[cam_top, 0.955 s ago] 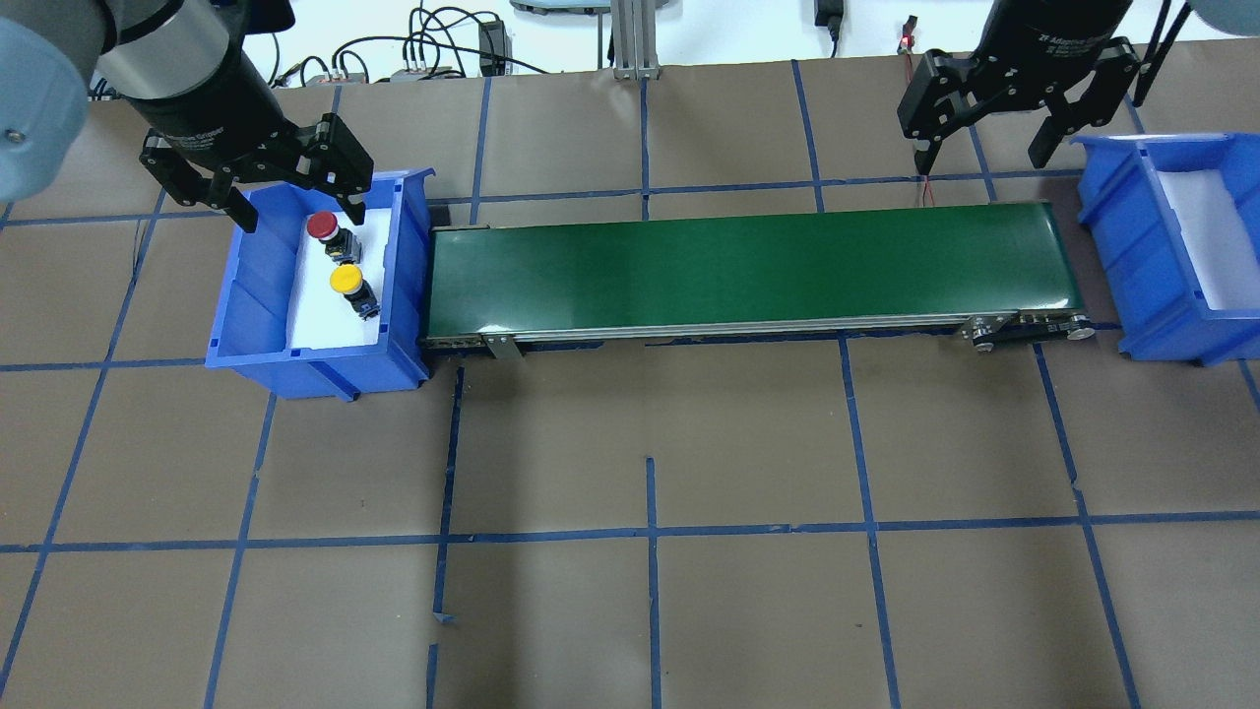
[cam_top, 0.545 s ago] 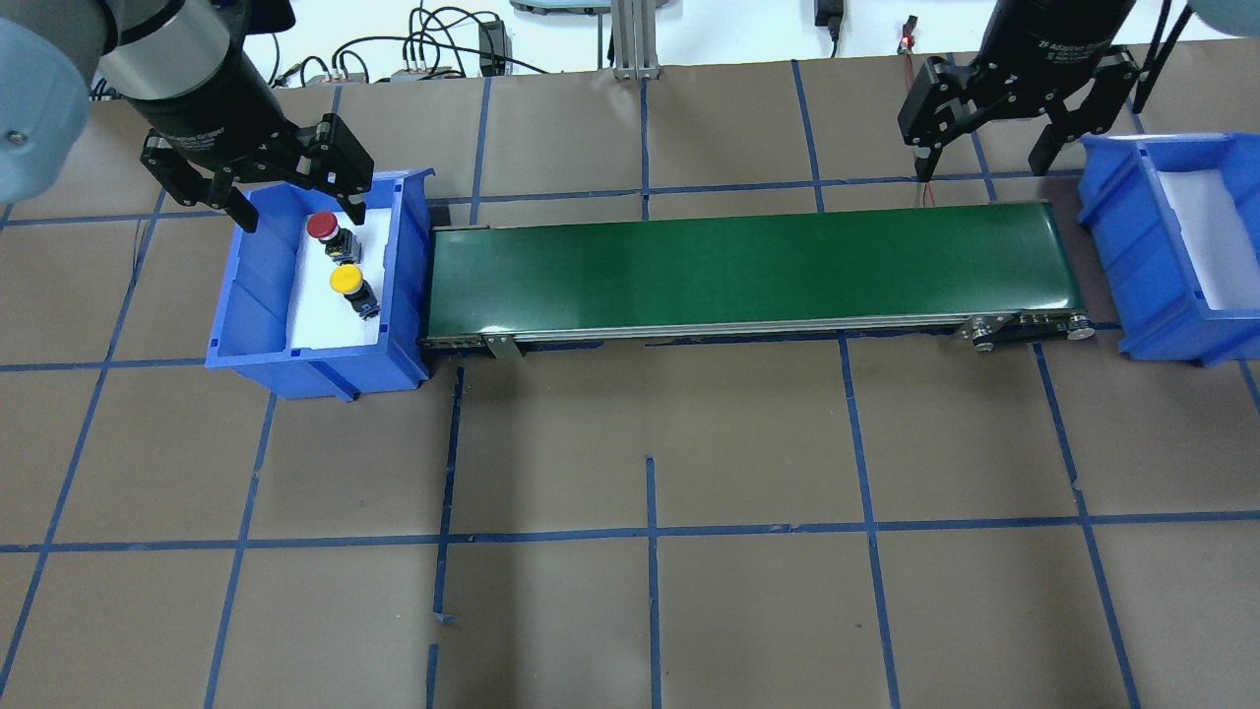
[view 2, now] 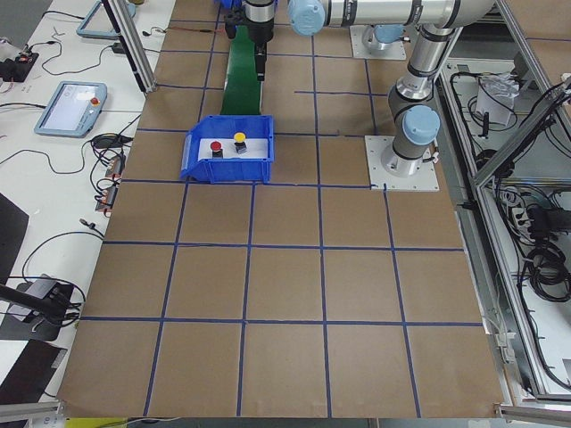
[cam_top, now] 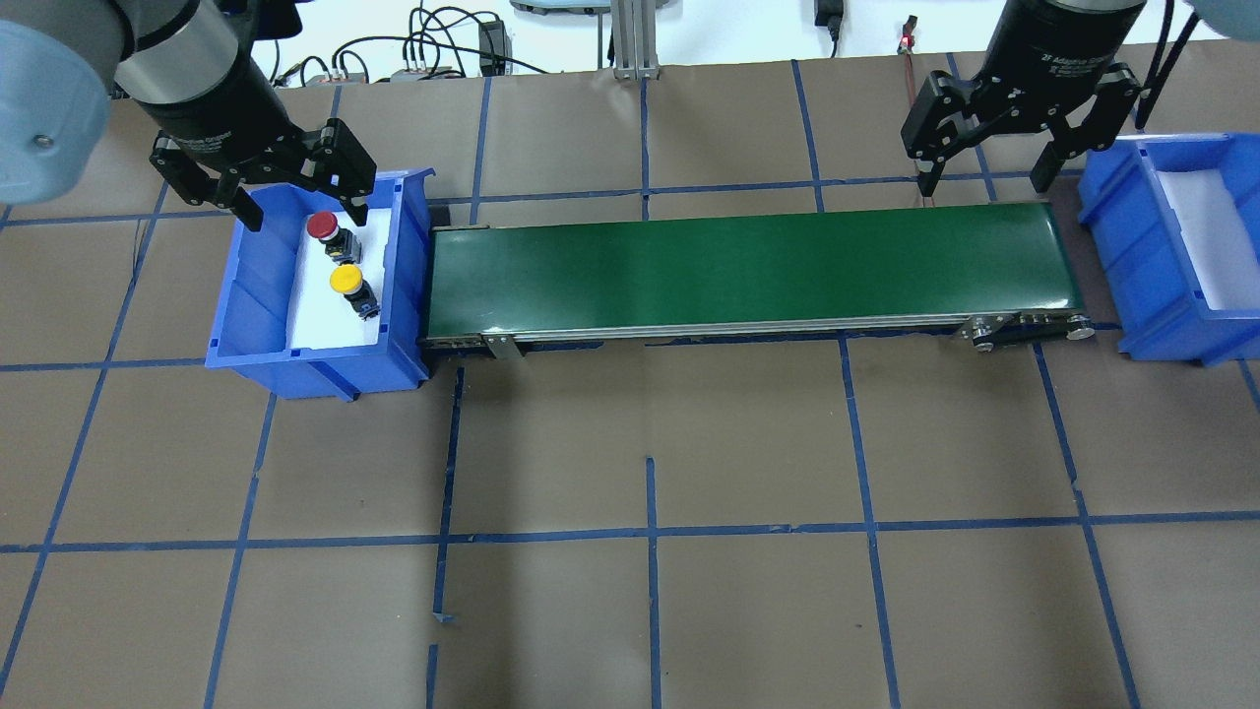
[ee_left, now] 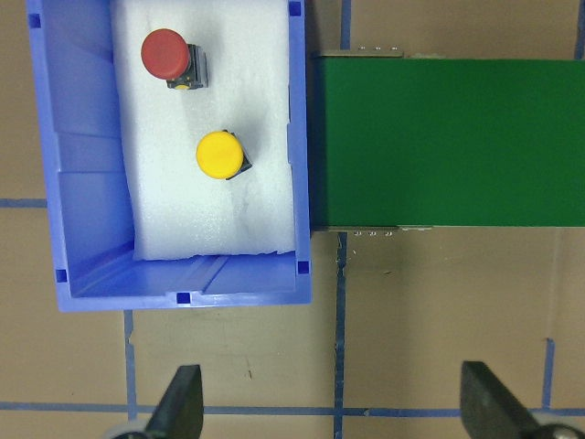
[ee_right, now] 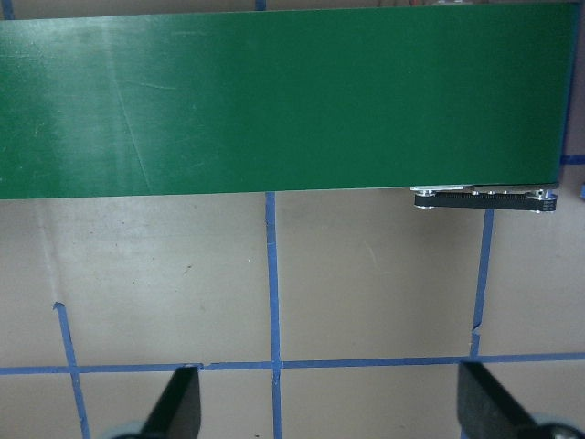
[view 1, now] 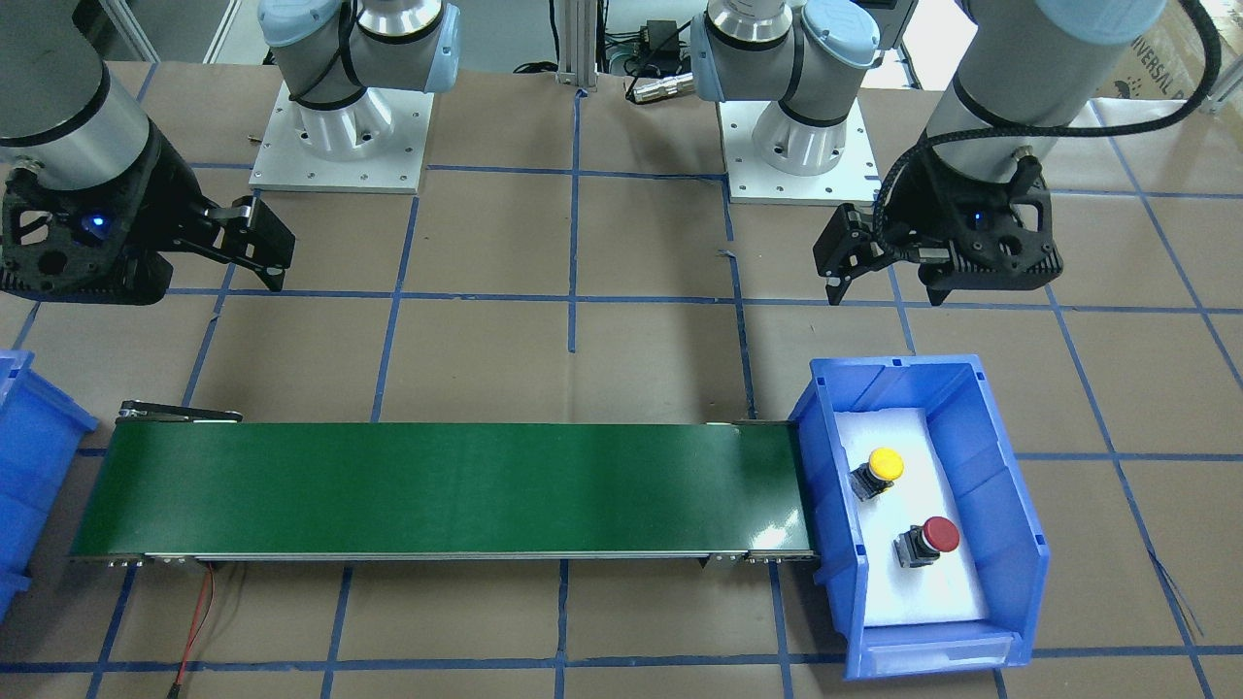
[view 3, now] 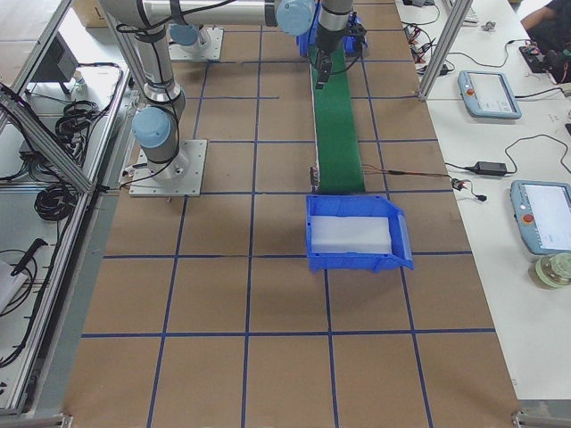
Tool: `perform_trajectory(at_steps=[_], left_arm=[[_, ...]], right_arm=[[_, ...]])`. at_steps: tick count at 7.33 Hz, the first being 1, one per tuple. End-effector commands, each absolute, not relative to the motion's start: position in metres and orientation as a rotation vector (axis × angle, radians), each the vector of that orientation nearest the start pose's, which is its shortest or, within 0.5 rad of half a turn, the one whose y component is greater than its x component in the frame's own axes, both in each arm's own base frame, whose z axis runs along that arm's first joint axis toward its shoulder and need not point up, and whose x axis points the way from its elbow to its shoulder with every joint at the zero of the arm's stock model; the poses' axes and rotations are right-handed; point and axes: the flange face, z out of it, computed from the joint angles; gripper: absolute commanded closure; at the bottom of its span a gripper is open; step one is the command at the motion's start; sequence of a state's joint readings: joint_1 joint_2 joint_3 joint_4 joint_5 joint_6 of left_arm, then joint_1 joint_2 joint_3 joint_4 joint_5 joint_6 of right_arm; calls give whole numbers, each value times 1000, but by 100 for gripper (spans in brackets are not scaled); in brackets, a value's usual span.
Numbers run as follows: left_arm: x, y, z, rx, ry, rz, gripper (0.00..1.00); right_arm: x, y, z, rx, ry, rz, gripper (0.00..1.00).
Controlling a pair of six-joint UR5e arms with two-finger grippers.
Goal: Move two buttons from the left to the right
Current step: 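Lower the left gripper over the red button in the blue bin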
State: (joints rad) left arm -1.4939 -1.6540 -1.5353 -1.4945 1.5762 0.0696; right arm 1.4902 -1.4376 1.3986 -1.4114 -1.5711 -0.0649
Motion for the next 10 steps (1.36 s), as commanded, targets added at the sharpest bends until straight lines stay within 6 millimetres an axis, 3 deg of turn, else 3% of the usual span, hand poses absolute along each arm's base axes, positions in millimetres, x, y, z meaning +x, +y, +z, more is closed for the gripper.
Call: perform_trajectory(at_steps=[1,2,4,5,7,8,9,10], left_arm=[[-39,-600,423,-98,3128,-145,0],[-28,-630,394,-95,3126,-172,0],[-20,-677,374,-96,3119,-193,0],[-15,-699,342,-99,3119,-132,0],[-11,-712,328,-99,3119,-112,0],[-3,-708,319,-113,3120,-83,0],[27,-706,313,-170,3133,-65,0],[25,-702,306,-182,3172,-50,0]], right_arm=[[91,-534,494,32,3092,272,0],[91,-532,493,34,3089,296,0],[81,-530,505,67,3082,333,0],[79,-527,515,75,3072,388,0],[78,-525,520,66,3082,416,0],[73,-524,519,59,3116,455,0],[68,-524,518,57,3156,472,0],[67,-525,515,59,3155,484,0]])
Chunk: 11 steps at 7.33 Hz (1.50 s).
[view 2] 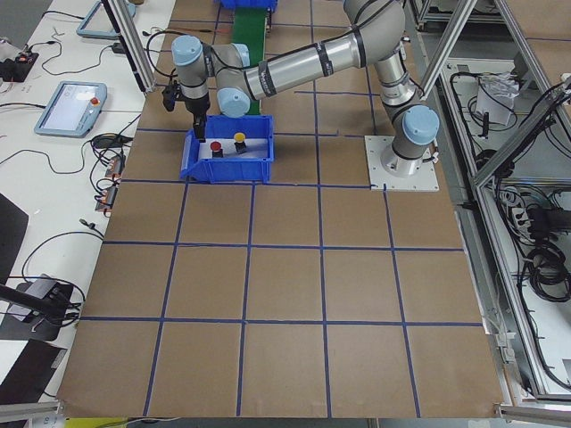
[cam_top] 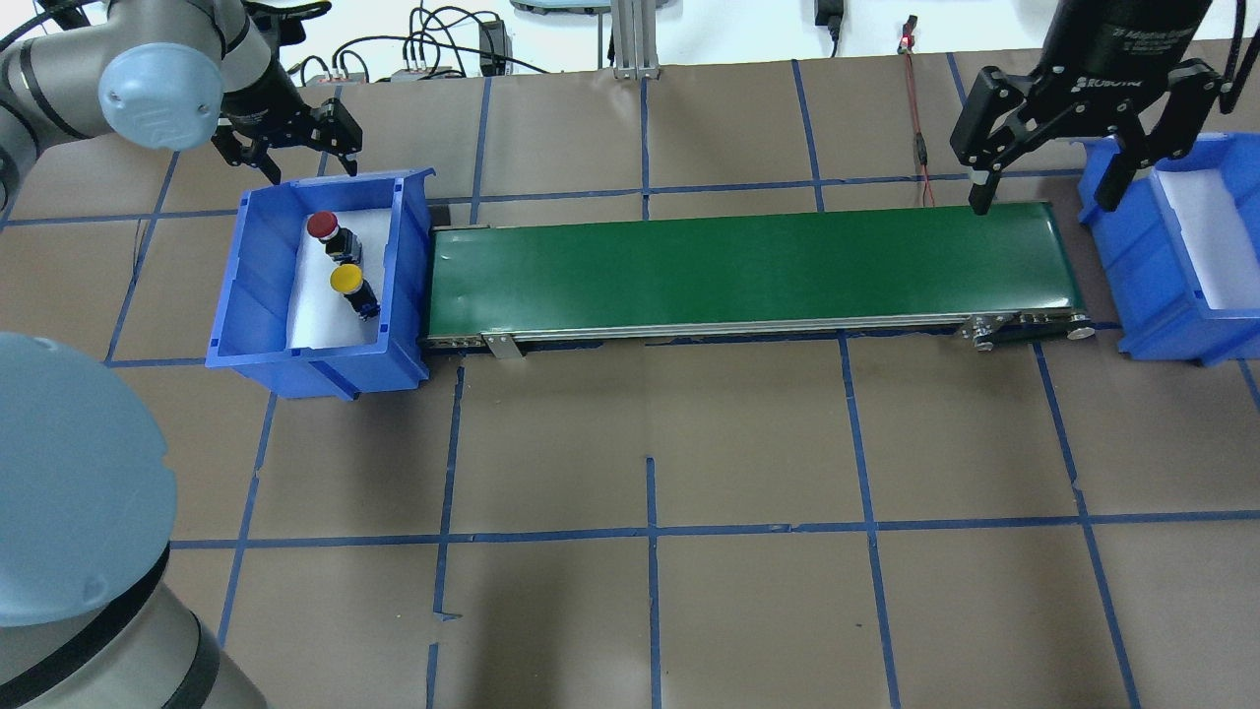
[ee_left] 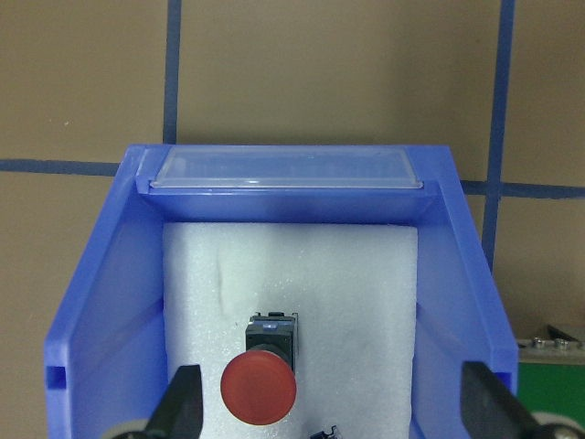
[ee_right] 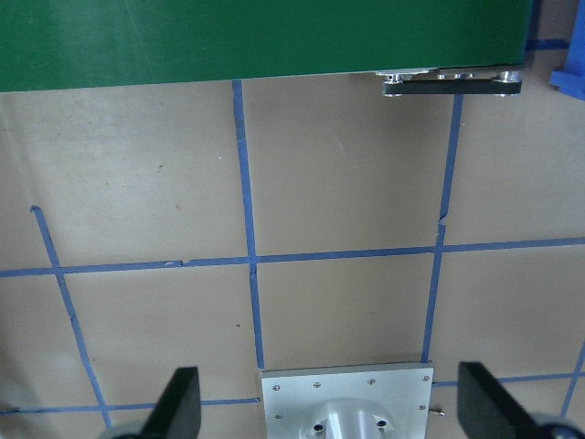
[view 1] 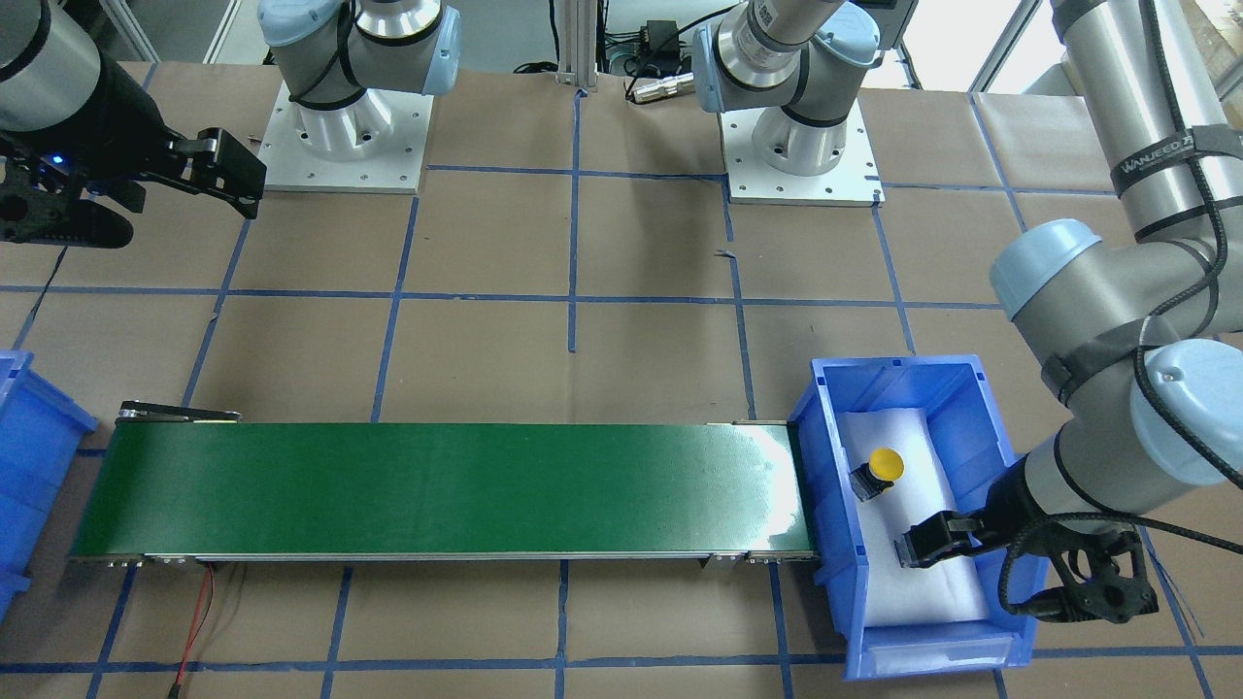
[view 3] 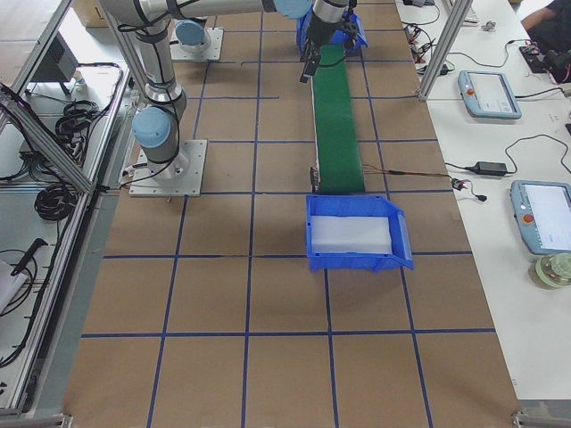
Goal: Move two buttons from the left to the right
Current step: 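Grasp the red button with the left gripper and lift it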
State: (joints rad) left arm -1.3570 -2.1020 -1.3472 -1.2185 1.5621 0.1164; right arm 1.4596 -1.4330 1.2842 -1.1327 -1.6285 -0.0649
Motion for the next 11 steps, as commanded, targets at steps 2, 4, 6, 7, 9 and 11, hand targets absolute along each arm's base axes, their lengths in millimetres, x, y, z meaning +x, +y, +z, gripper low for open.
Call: perform_trajectory(at_steps=[2,4,6,7,9,11], left_arm=[[21,-683,280,-244,3178,6,2],[24,-684,261,-303,3173,-3,3],[24,-683,259,-303,3169,3,19],[24,-684,254,-318,3174,19,43],[26,-683,248,-341,3173,43,81],[31,-683,268,-338,3158,2,83]], right_arm=[[58,-528,512,84,3143,492,0],[42,-528,514,128,3146,488,0],[47,-526,515,119,3145,487,0],[47,-526,515,120,3141,486,0],[47,-526,515,118,3142,486,0],[47,-526,511,120,3134,506,0]])
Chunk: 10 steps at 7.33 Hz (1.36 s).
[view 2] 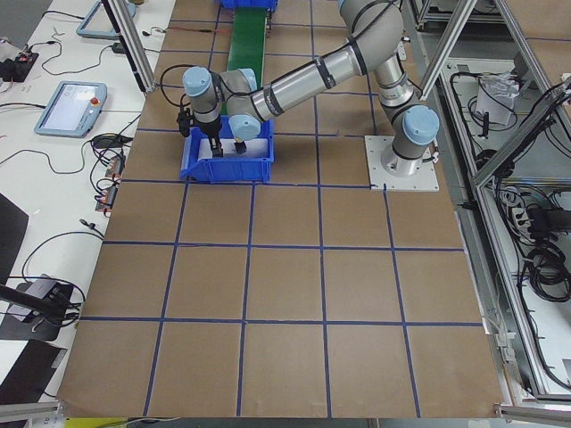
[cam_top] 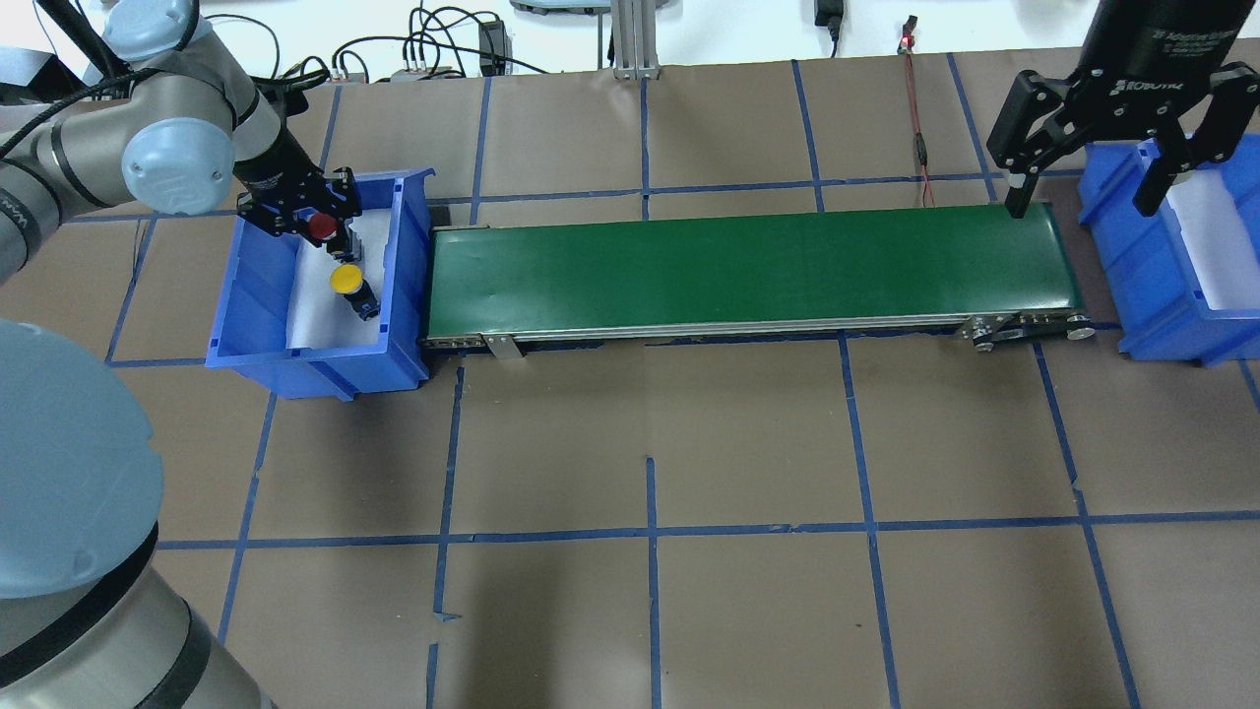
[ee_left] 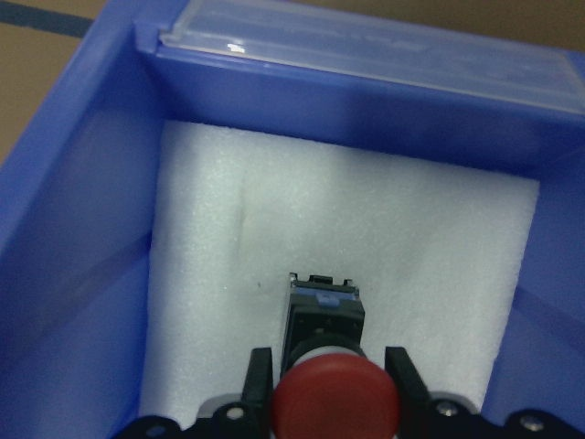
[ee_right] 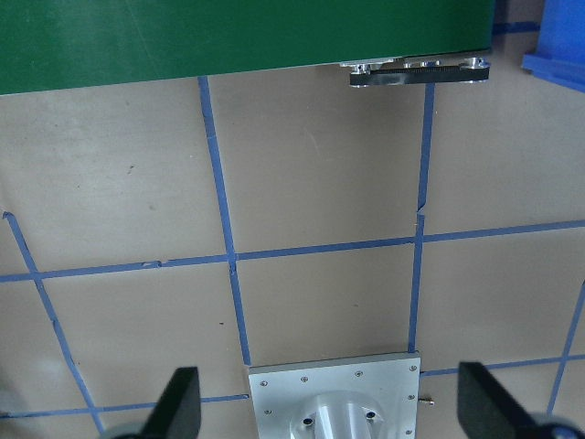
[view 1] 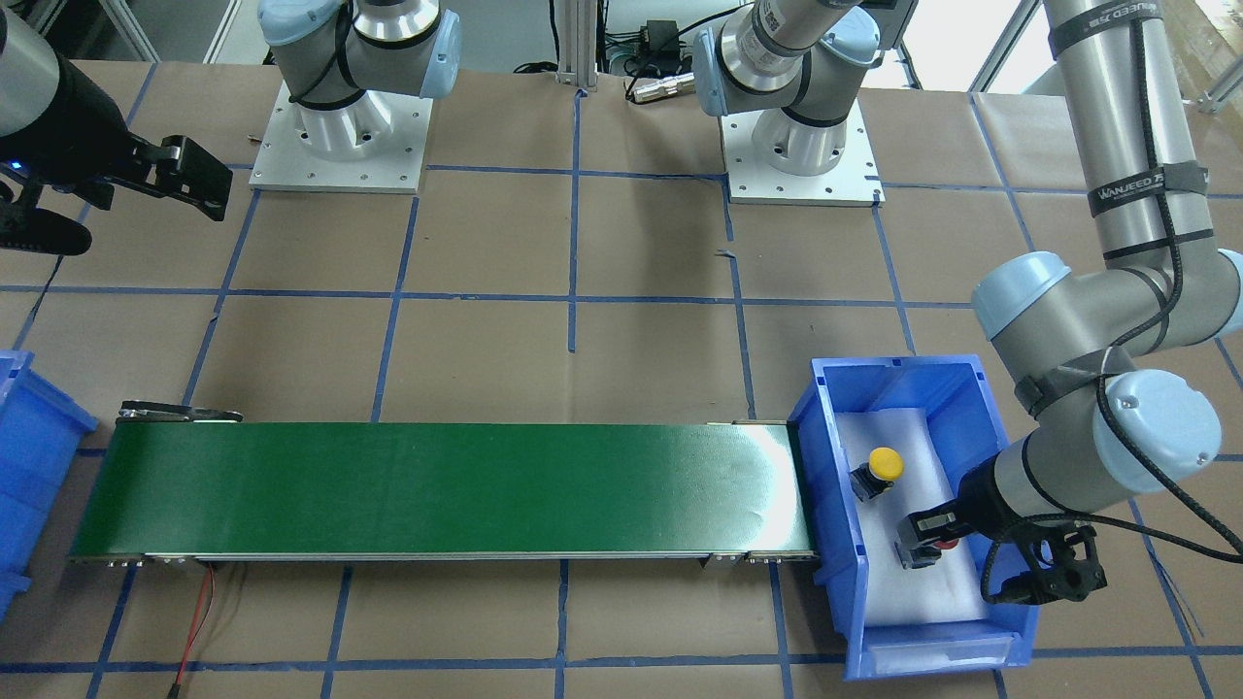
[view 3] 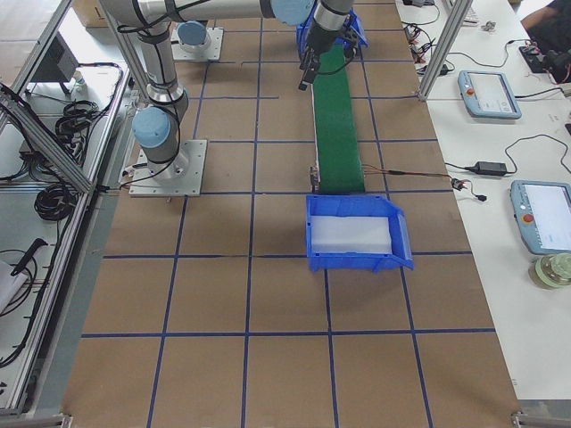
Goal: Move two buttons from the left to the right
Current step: 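Grasp the red button with the left gripper and lift it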
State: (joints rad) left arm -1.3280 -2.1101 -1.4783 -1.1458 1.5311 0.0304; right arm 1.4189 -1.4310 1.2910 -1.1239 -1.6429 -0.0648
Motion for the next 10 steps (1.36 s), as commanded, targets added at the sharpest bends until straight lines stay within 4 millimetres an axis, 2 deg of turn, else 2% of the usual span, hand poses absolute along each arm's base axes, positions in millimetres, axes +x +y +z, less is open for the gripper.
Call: perform_trajectory(at_steps=[1,2,4,5,7,9,10], left_arm=[[30,-682,286,-335,3156,-5,83],[29,-679,316,-318,3152,-33,83],[15,-667,356,-283,3152,-69,83],[-12,-662,372,-217,3154,-106,83],[-81,-649,376,12,3165,-106,83],[-127,-642,376,323,3139,-105,84],[-144,-638,374,589,3095,-99,84]], right_arm=[[48,-524,512,119,3134,509,0],[47,-522,510,120,3123,551,0],[48,-518,513,118,3127,542,0],[48,-518,515,118,3128,538,0],[50,-517,515,113,3127,539,0],[50,-515,516,112,3126,552,0],[50,-516,515,112,3126,554,0]])
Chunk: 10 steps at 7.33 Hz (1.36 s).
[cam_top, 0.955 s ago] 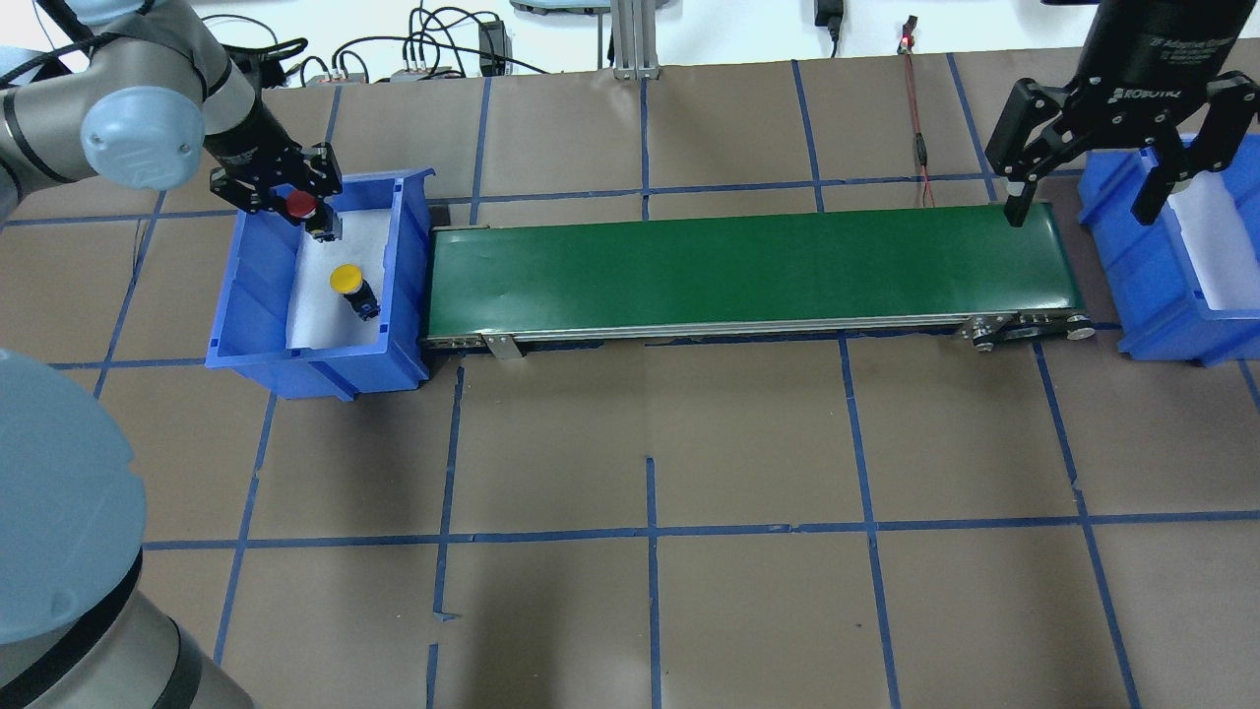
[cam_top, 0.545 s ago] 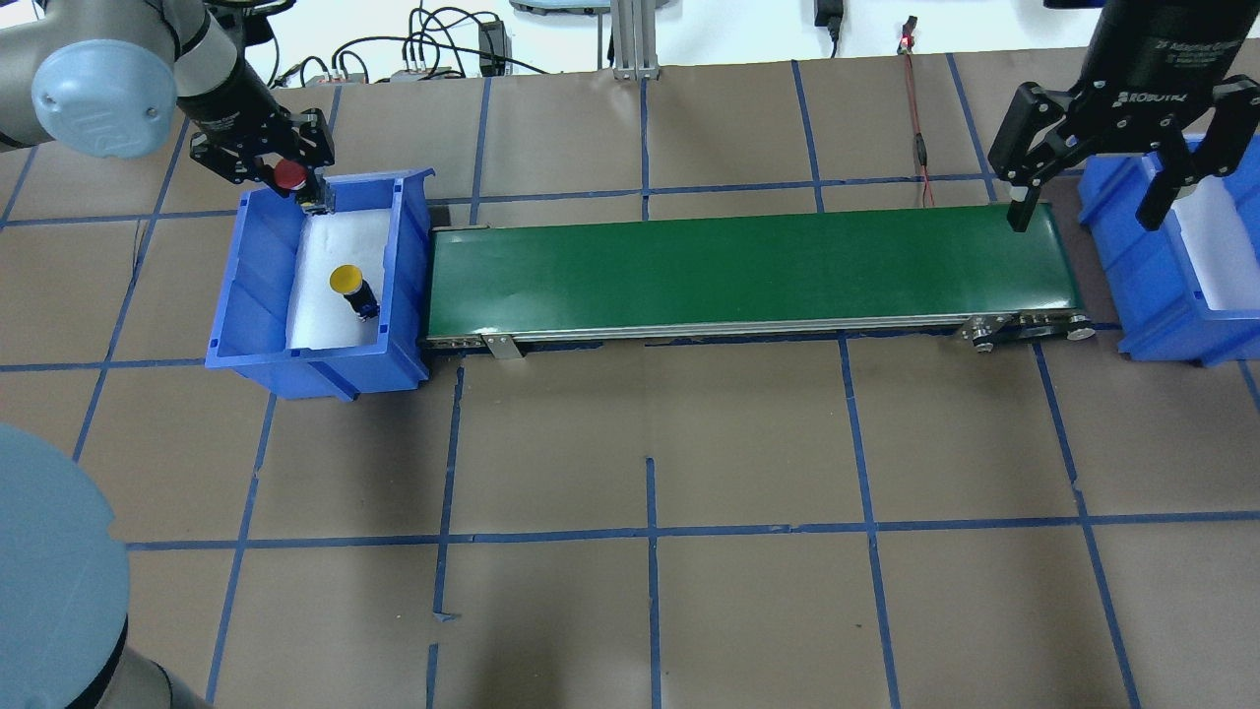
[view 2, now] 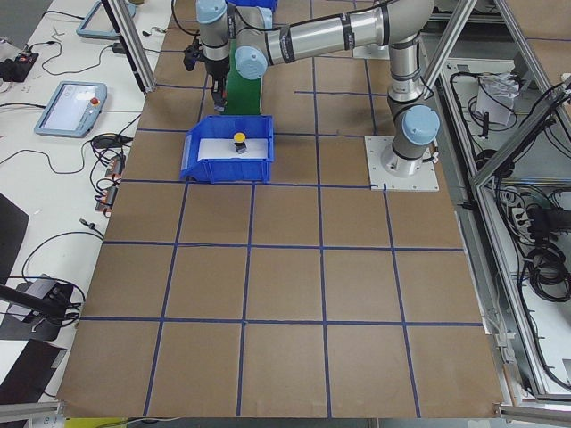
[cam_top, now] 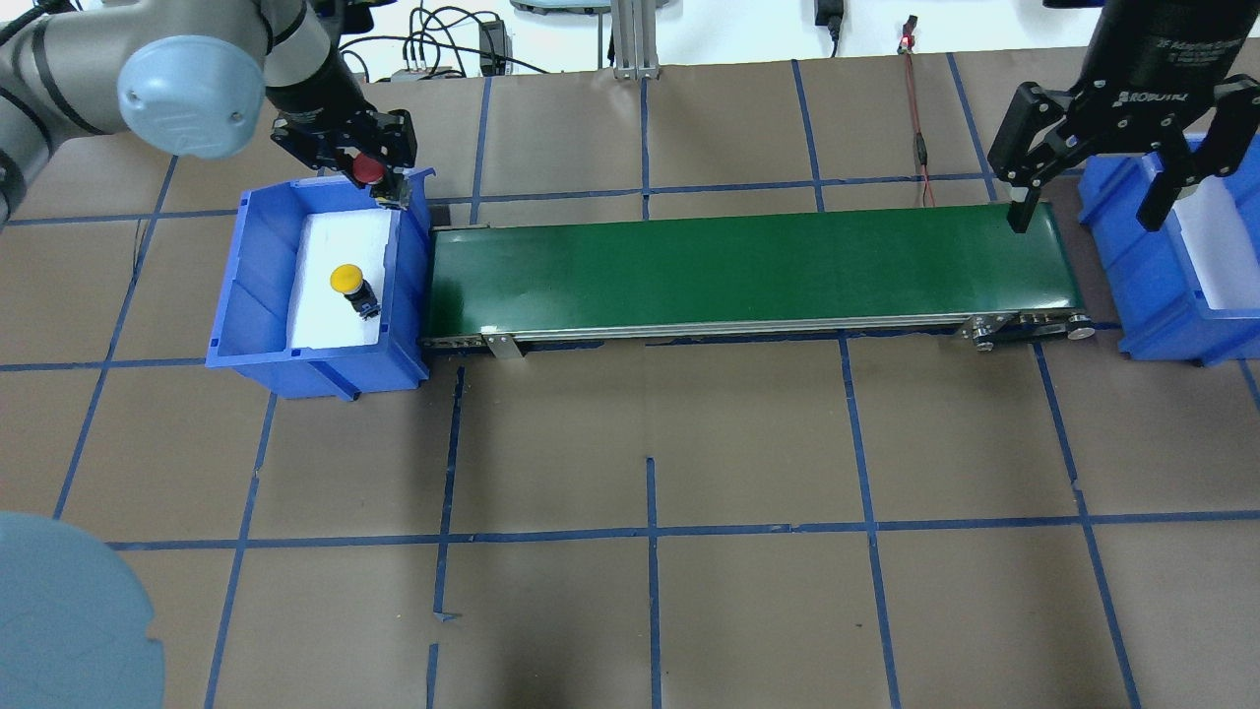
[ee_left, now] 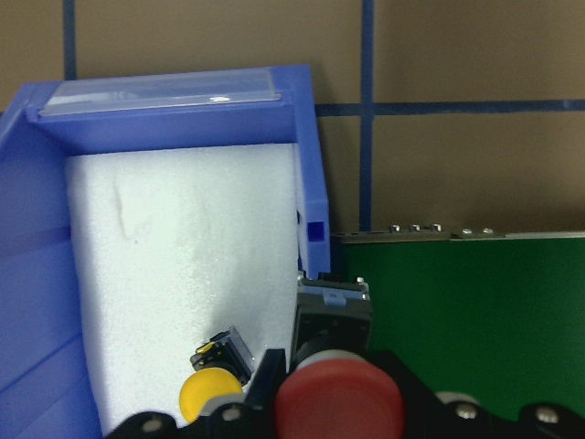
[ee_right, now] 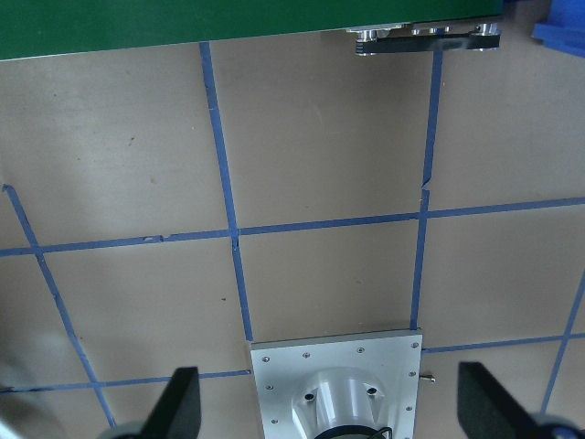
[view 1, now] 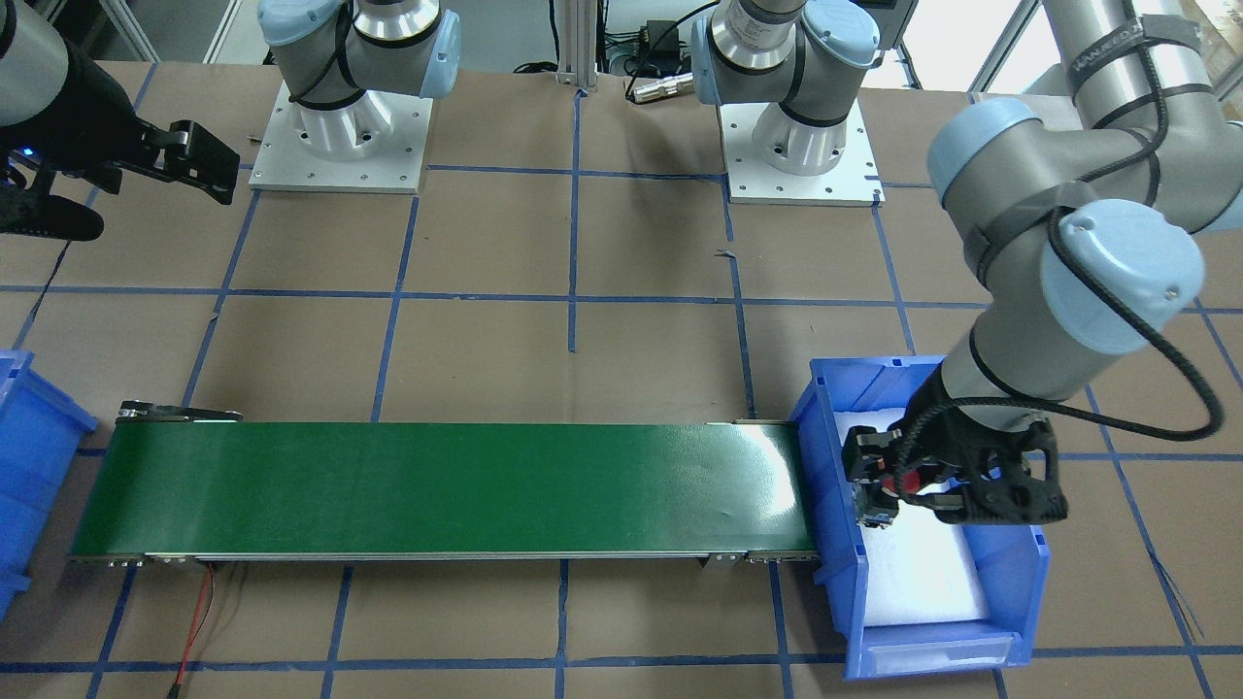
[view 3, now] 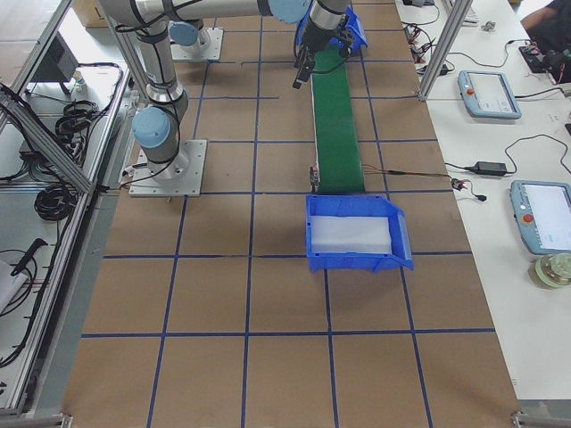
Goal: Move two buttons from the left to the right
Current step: 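Carry the red button onto the near end of the green conveyor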
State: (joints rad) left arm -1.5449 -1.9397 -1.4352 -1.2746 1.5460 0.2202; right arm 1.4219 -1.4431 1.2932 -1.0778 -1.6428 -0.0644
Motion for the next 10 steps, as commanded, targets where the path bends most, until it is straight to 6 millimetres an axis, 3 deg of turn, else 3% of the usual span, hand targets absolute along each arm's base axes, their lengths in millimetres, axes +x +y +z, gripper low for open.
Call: perform_trajectory(at_steps=[1,3,4,6,10], left_arm=[[-163,-635,360,768,3025,-58,84],[-221,-620,321,1226,2792,65,86],[-231,-608,294,1394,2688,150,87],[-239,-619,271,1779,2415,47,87],[-245,-616,278,1820,2428,7,87]], right_arm=[[50,-516,513,112,3122,558,0],[50,-518,509,112,3118,569,0],[50,-518,510,112,3118,569,0],[50,-517,509,114,3116,574,0],[49,-515,511,113,3124,577,0]])
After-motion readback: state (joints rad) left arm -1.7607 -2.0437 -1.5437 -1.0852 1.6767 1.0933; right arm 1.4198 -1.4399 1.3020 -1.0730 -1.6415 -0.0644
